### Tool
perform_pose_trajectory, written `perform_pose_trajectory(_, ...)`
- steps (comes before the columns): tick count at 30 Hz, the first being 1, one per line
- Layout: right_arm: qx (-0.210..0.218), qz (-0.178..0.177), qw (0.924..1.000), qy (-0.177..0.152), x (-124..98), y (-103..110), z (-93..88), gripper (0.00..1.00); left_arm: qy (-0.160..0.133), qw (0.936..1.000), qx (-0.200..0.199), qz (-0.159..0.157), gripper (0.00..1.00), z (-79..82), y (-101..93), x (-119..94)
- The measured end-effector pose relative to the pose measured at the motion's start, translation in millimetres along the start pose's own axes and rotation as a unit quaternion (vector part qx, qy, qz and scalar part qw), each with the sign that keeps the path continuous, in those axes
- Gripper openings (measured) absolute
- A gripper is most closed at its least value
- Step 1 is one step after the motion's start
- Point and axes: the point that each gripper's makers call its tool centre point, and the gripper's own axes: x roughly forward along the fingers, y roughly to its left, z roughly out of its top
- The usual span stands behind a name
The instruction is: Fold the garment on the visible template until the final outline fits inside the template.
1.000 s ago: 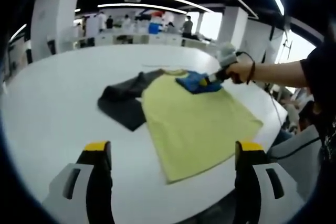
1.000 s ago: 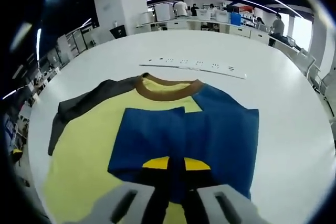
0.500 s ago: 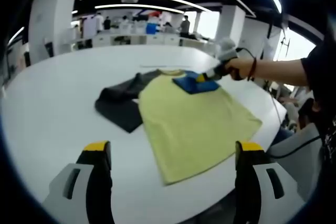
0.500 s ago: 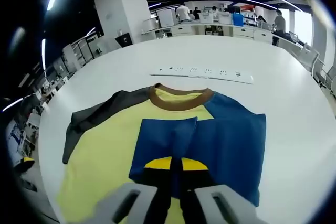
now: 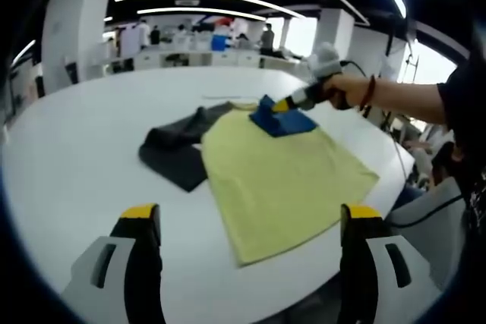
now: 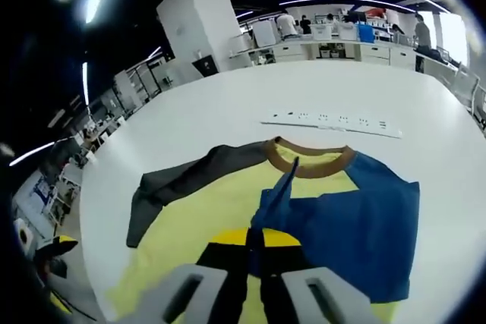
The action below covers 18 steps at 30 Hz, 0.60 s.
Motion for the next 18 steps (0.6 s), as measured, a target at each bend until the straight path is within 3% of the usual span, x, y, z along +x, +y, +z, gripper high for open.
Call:
perform_pose_trajectory(7,-0.019,0.025,0.9995,0.000,11.1,26.7,4.1,0.00,-0.002,1.0000,-0.003,0.004,0.96,1.5,0.4,-1.0)
perform_pose_trajectory(11,-0.024,0.031,0.9992,0.009,16.7,36.9,0.3,0.00,-0.009,0.9999,-0.002,0.004,0.96,6.0,1.2,-1.1)
perform_pose_trajectory(18,-0.029,0.044,0.9983,0.023,25.9,55.3,-9.1,0.00,-0.002,1.0000,-0.005,0.008,0.96,-0.1,4.2,-3.6)
